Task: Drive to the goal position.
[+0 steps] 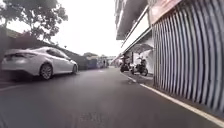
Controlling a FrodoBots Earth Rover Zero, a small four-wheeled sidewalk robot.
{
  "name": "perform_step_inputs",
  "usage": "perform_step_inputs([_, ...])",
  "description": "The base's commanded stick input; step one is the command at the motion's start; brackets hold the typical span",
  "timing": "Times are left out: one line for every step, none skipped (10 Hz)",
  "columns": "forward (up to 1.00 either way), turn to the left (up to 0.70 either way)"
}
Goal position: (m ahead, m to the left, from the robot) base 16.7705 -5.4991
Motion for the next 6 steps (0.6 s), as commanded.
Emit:
perform_step_inputs([0.45, 0.00])
perform_step_inputs([0.45, 0.00])
perform_step_inputs([0.45, 0.00])
perform_step_inputs([0.45, 0.00])
perform_step_inputs([0.45, 0.00])
perform_step_inputs([0.45, 0.00])
